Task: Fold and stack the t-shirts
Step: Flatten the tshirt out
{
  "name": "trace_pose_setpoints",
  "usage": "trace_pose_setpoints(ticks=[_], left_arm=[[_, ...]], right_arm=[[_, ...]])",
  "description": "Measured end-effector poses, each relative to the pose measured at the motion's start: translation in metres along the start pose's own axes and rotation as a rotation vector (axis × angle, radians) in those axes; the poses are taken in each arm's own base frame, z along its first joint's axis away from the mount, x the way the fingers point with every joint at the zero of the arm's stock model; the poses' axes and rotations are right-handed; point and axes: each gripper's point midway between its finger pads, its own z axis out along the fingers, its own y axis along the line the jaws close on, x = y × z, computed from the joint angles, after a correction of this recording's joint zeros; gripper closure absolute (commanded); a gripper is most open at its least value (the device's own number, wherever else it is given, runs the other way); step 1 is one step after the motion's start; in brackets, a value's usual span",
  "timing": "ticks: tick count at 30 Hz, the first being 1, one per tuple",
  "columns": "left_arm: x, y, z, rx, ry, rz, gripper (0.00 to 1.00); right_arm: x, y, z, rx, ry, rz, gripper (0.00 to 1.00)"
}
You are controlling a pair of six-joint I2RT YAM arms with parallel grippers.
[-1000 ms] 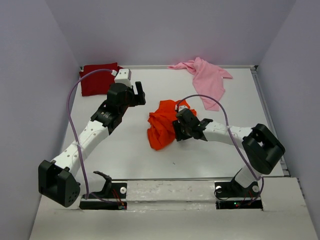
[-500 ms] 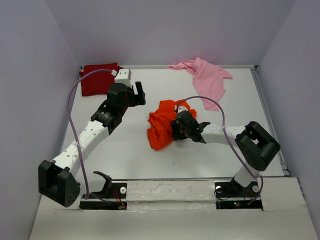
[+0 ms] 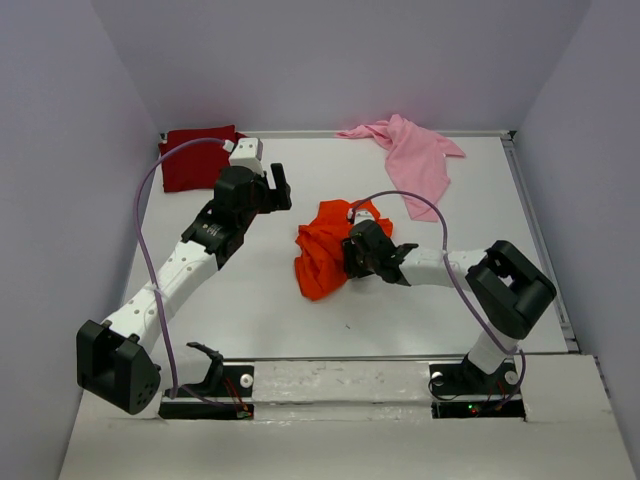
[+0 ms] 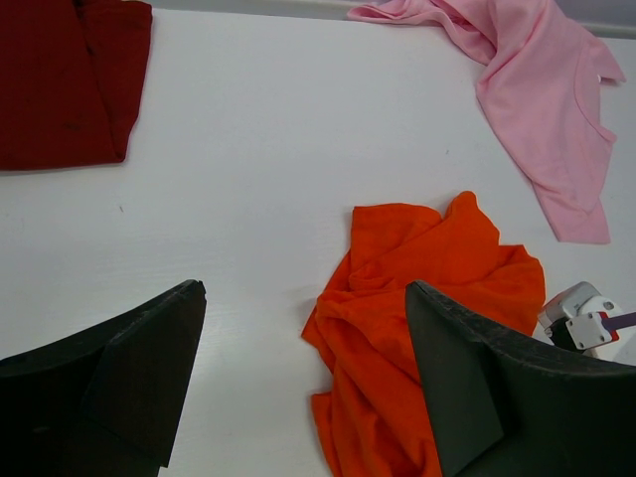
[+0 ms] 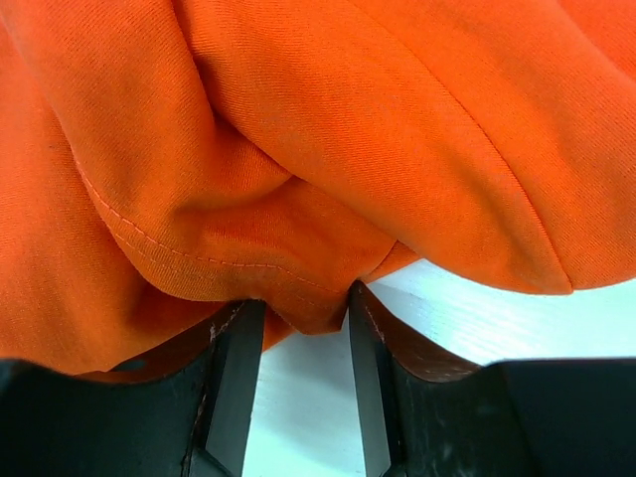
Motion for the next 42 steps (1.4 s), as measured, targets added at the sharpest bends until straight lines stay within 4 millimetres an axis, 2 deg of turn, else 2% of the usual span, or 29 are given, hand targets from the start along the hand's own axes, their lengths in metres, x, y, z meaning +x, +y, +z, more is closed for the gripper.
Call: trace_pose_setpoints(ticks=[9, 15, 20, 21, 32, 36, 38, 41, 42], left_arm=[[0.0, 0.0, 0.0, 0.0, 0.0, 0.0, 0.09], [0.0, 0.0, 0.0, 0.0, 0.0, 0.0, 0.09], [0.0, 0.0, 0.0, 0.0, 0.0, 0.0, 0.09], [0.0, 0.0, 0.0, 0.0, 0.0, 0.0, 0.09], [0.0, 0.0, 0.0, 0.0, 0.001, 0.0, 0.09], [0.0, 0.0, 0.0, 0.0, 0.001, 0.0, 0.09], [0.0, 0.0, 0.0, 0.0, 0.001, 0.0, 0.09], [0.0, 0.0, 0.0, 0.0, 0.001, 0.0, 0.09], [0.0, 0.0, 0.0, 0.0, 0.001, 0.0, 0.09]], right_arm=[[0.002, -0.002, -0.004, 0.014, 0.024, -0.007, 0.66], [-0.002, -0.002, -0.008, 0.018, 0.024, -0.012, 0.87], [-0.003, -0.003, -0.009, 0.022, 0.025, -0.016, 0.96], [-0.002, -0.003, -0.009, 0.023, 0.025, -0.017, 1.0], [-0.004, -0.006, -0.016, 0.034, 0.025, -0.041, 1.0], [-0.014, -0.004, -0.023, 0.03, 0.013, -0.062, 1.0], [-0.027, -0.002, -0.028, 0.036, 0.001, -0.077, 1.0], [-0.059, 0.004, -0.04, 0.045, -0.044, -0.102, 1.0], [-0.076, 0.009, -0.048, 0.042, -0.074, -0.108, 1.0]])
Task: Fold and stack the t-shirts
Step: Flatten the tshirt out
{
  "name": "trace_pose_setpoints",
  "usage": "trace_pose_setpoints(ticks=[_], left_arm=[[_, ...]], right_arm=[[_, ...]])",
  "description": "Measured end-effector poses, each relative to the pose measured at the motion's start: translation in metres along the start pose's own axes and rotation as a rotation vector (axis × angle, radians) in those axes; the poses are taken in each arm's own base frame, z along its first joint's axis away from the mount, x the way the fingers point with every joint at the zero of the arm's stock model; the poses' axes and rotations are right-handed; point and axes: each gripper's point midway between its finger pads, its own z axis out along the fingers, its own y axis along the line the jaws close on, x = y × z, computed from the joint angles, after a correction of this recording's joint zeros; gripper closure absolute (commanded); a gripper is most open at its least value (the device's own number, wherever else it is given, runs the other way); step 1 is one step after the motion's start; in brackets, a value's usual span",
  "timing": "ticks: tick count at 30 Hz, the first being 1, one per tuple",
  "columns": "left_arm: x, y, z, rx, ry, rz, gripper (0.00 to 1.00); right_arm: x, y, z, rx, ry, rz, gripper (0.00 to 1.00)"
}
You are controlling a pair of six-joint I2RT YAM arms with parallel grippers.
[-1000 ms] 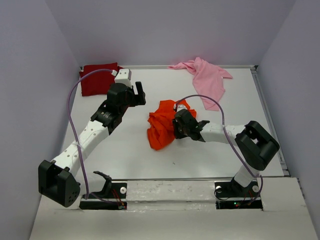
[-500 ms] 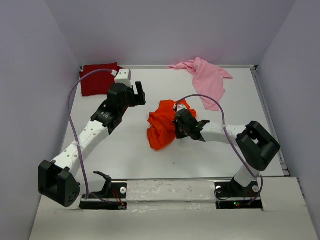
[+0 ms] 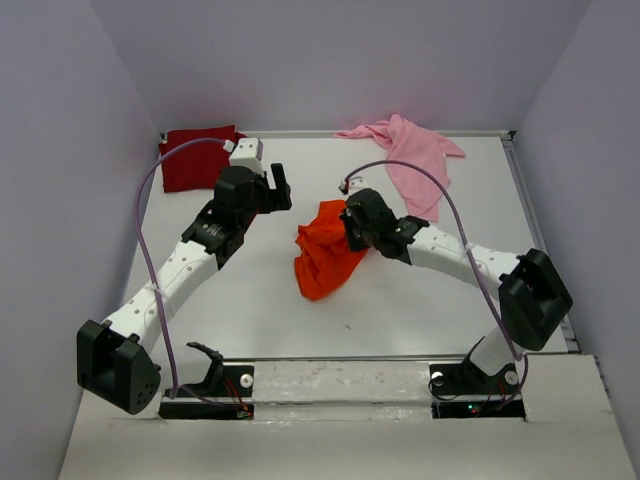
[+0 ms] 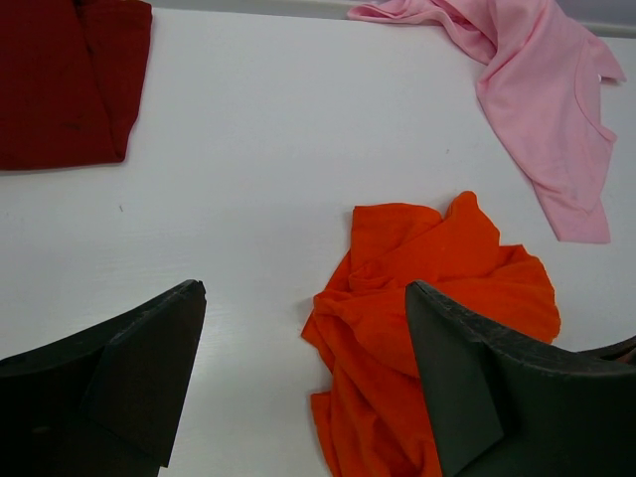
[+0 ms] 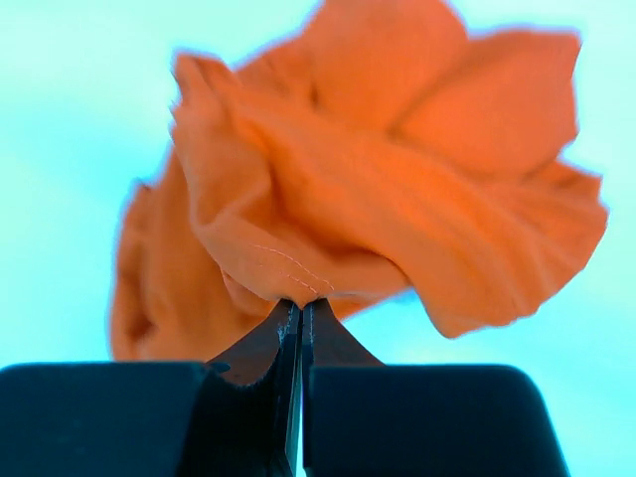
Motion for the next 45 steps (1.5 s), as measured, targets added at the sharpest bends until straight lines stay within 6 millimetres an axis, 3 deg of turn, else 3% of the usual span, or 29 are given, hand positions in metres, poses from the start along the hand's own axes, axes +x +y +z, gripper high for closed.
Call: trace_pose_setpoints(ticks=[7, 10, 18, 27, 32, 36, 40, 45], left_arm=[[0.0, 0.0, 0.0, 0.002, 0.001, 0.0, 0.09], [0.0, -0.001, 0.0, 0.003, 0.001, 0.0, 0.09], [0.001, -0.003, 0.0, 0.014, 0.004, 0.0, 0.09], [0.003, -0.007, 0.0, 0.04, 0.015, -0.008, 0.09], [0.008, -0.009, 0.002, 0.048, 0.028, -0.011, 0.09], [0.012, -0.009, 0.004, 0.05, 0.037, -0.01, 0.09], [0.013, -0.009, 0.005, 0.051, 0.042, -0.01, 0.09], [0.013, -0.009, 0.005, 0.051, 0.041, -0.01, 0.09]], right_arm=[[-0.118, 0.016, -0.059, -0.034, -0.228, -0.006, 1.0], [-0.153, 0.015, -0.084, -0.022, -0.295, -0.028, 1.0], [-0.213, 0.007, -0.135, 0.034, -0.394, -0.086, 1.0], [-0.307, 0.003, -0.236, 0.05, -0.65, -0.089, 1.0], [-0.337, -0.002, -0.298, 0.029, -0.796, -0.076, 1.0], [-0.347, -0.005, -0.343, -0.011, -0.901, -0.067, 1.0], [-0.353, -0.01, -0.382, -0.027, -0.988, -0.061, 1.0], [-0.351, -0.02, -0.413, -0.018, -1.043, -0.061, 1.0]])
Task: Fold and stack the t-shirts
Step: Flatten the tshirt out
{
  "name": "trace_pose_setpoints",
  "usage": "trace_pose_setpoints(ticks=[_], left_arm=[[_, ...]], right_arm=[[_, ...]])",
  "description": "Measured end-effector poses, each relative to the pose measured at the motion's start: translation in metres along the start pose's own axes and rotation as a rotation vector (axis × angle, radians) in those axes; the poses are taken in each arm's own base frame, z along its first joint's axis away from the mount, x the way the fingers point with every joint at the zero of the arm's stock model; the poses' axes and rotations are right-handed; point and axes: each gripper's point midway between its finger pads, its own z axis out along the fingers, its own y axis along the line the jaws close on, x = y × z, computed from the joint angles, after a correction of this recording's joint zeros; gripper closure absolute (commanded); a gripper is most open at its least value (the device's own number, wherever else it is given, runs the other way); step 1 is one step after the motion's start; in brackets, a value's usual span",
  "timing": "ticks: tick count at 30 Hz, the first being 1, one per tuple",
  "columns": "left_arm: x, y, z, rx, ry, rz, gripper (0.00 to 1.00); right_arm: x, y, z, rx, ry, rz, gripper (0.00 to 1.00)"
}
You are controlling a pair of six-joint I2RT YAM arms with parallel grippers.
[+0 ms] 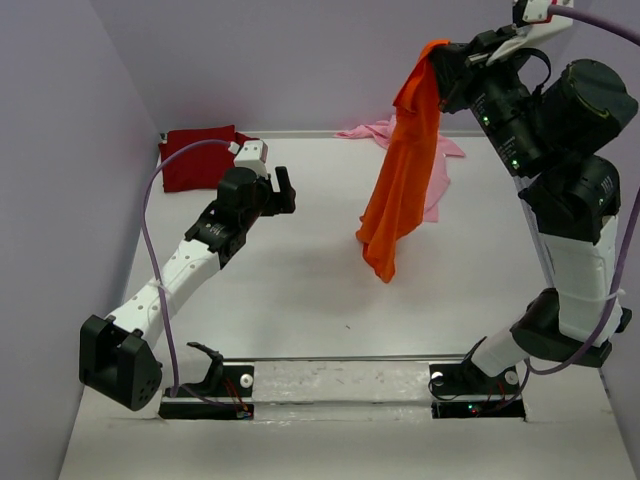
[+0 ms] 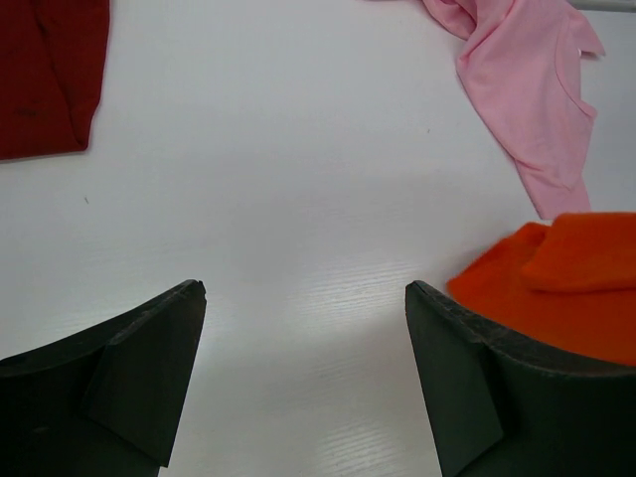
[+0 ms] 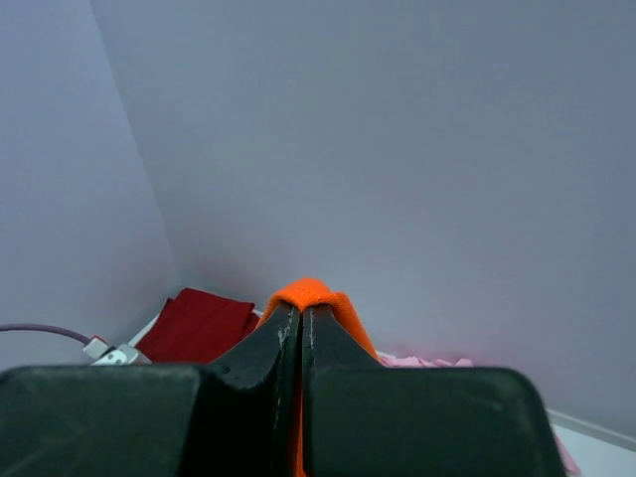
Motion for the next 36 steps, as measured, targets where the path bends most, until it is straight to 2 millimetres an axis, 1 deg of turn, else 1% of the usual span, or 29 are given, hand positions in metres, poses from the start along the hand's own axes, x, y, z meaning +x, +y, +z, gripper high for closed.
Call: trace_pose_setpoints(ticks=[2, 3, 6, 8, 10, 12, 14, 16, 17, 18, 19, 20, 21, 22, 23, 24, 27, 28, 29, 30, 31, 32, 33, 35, 36], left_arm=[[0.0, 0.0, 0.0, 0.0, -0.001, 0.0, 0.09], [0.0, 0.0, 0.0, 0.0, -0.002, 0.0, 0.09], [-0.001, 0.0, 0.0, 0.001, -0.005, -0.001, 0.09], [-0.002, 0.0, 0.0, 0.001, -0.007, -0.001, 0.09], [-0.002, 0.0, 0.0, -0.001, -0.008, -0.001, 0.09], [-0.002, 0.001, 0.0, -0.006, -0.009, -0.001, 0.09], [-0.003, 0.002, 0.0, -0.013, -0.014, -0.001, 0.09], [-0.003, 0.004, 0.0, -0.019, -0.017, -0.001, 0.09], [-0.004, 0.004, 0.0, -0.023, -0.02, -0.001, 0.09], [-0.005, 0.005, -0.001, -0.028, -0.024, -0.002, 0.09], [-0.006, 0.006, -0.001, -0.032, -0.03, -0.002, 0.09], [-0.008, 0.006, -0.003, -0.036, -0.035, -0.003, 0.09], [-0.01, 0.007, -0.004, -0.04, -0.043, -0.003, 0.09], [-0.012, 0.007, -0.005, -0.043, -0.05, -0.004, 0.09], [-0.014, 0.008, -0.007, -0.046, -0.059, -0.005, 0.09], [-0.016, 0.008, -0.008, -0.049, -0.064, -0.006, 0.09], [-0.019, 0.009, -0.011, -0.054, -0.075, -0.007, 0.09], [-0.019, 0.009, -0.011, -0.054, -0.075, -0.007, 0.09], [-0.019, 0.009, -0.011, -0.055, -0.074, -0.007, 0.09], [-0.019, 0.01, -0.011, -0.057, -0.074, -0.007, 0.09], [-0.019, 0.01, -0.011, -0.057, -0.075, -0.007, 0.09], [-0.019, 0.01, -0.011, -0.057, -0.075, -0.007, 0.09], [-0.019, 0.01, -0.011, -0.056, -0.075, -0.007, 0.09], [-0.019, 0.01, -0.011, -0.057, -0.074, -0.007, 0.09], [-0.019, 0.009, -0.011, -0.055, -0.074, -0.008, 0.09]], right_arm=[[-0.008, -0.004, -0.006, 0.007, -0.016, -0.005, 1.0], [-0.016, -0.007, -0.011, 0.012, -0.037, -0.004, 1.0], [-0.031, -0.012, -0.017, 0.024, -0.079, -0.005, 1.0], [-0.036, -0.013, -0.018, 0.025, -0.098, 0.0, 1.0], [-0.035, -0.01, -0.013, 0.021, -0.102, 0.007, 1.0], [-0.026, -0.005, -0.004, 0.012, -0.086, 0.007, 1.0], [0.009, 0.01, 0.023, -0.009, -0.022, 0.004, 1.0], [0.048, 0.025, 0.048, -0.028, 0.05, -0.004, 1.0], [0.078, 0.035, 0.064, -0.042, 0.105, -0.012, 1.0], [0.11, 0.045, 0.08, -0.055, 0.161, -0.018, 1.0], [0.153, 0.057, 0.098, -0.071, 0.236, -0.03, 1.0], [0.194, 0.068, 0.111, -0.087, 0.309, -0.04, 1.0], [0.23, 0.075, 0.121, -0.096, 0.368, -0.05, 1.0], [0.277, 0.086, 0.129, -0.117, 0.449, -0.061, 1.0], [0.331, 0.095, 0.134, -0.133, 0.547, -0.073, 1.0], [0.363, 0.1, 0.134, -0.144, 0.608, -0.079, 1.0], [0.45, 0.111, 0.128, -0.168, 0.782, -0.098, 1.0], [0.469, 0.114, 0.126, -0.174, 0.819, -0.103, 1.0], [0.476, 0.114, 0.122, -0.177, 0.844, -0.105, 1.0], [0.479, 0.113, 0.118, -0.178, 0.861, -0.109, 1.0], [0.472, 0.112, 0.118, -0.177, 0.853, -0.106, 1.0], [0.465, 0.112, 0.119, -0.176, 0.842, -0.101, 0.9], [0.452, 0.111, 0.12, -0.174, 0.82, -0.095, 0.82], [0.427, 0.105, 0.113, -0.158, 0.795, -0.08, 0.67], [0.415, 0.101, 0.108, -0.147, 0.785, -0.075, 0.58]])
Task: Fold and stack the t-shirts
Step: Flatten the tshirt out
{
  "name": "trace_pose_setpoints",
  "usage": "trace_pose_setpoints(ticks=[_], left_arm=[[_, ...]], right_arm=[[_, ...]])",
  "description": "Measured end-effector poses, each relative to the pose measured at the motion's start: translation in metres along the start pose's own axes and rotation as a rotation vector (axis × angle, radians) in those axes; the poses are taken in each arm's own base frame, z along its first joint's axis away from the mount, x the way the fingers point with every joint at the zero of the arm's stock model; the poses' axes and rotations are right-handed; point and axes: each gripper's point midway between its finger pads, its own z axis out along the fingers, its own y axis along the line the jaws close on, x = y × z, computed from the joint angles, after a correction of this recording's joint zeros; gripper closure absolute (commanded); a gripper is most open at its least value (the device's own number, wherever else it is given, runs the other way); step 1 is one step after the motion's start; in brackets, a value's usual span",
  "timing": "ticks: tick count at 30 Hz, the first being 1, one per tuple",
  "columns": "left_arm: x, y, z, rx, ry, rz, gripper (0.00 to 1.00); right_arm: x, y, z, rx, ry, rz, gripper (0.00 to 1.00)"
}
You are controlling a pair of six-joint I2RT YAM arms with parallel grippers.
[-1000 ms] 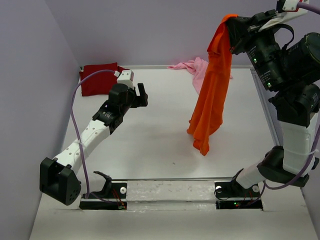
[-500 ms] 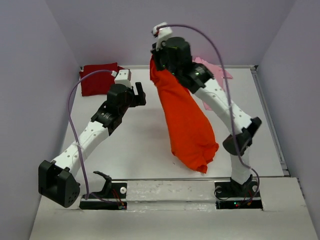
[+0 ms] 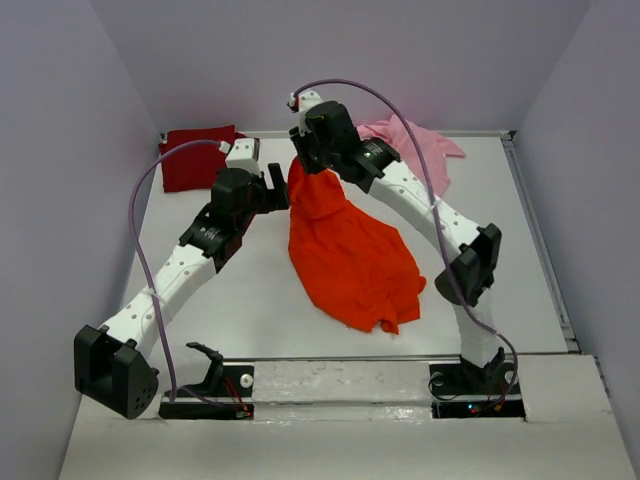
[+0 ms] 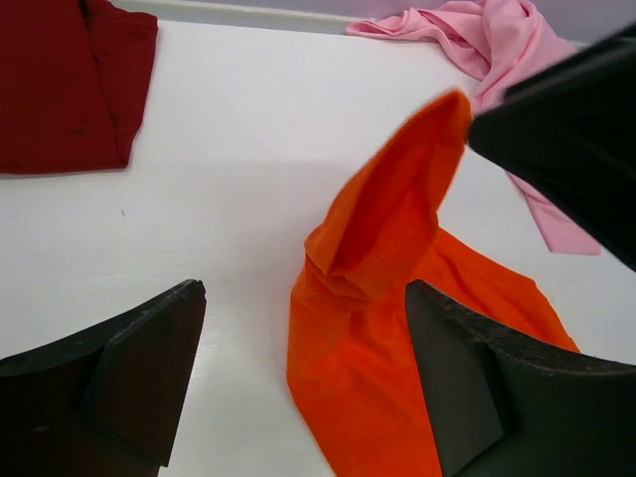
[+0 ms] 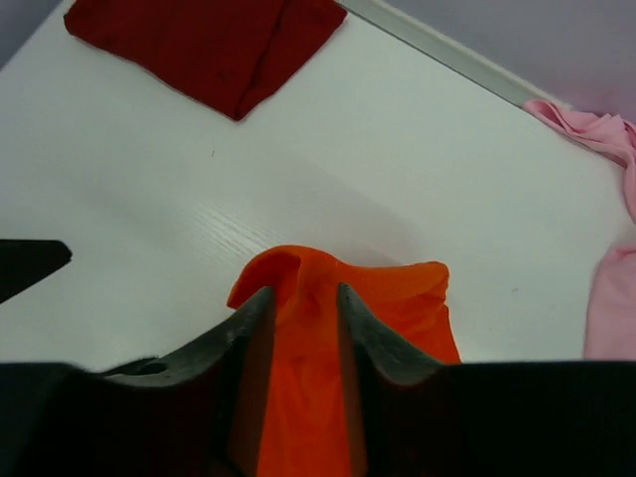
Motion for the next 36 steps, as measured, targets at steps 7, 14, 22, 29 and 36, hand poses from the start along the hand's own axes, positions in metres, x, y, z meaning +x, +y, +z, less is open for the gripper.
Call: trace_pose_setpoints(ticks=[7, 14, 22, 29, 36], left_arm=[[0.001, -0.001, 0.0, 0.008, 0.004, 0.0, 0.09], [0.002, -0.006, 0.0, 0.032, 0.011, -0.003, 0.09], [0.004, -0.009, 0.0, 0.051, 0.022, -0.004, 0.09], [0.005, -0.009, 0.0, 0.05, 0.022, -0.003, 0.09], [0.005, -0.009, 0.0, 0.05, 0.022, -0.003, 0.09]], right_arm=[[0.053, -0.028, -0.11, 0.061, -0.005, 0.137, 0.33], [0.196, -0.031, -0.125, 0.087, 0.209, 0.22, 0.33], [0.313, -0.044, -0.154, 0.205, 0.388, 0.338, 0.36], [0.333, -0.039, -0.153, 0.206, 0.402, 0.419, 0.45], [0.352, -0.017, -0.141, 0.137, 0.44, 0.475, 0.88]])
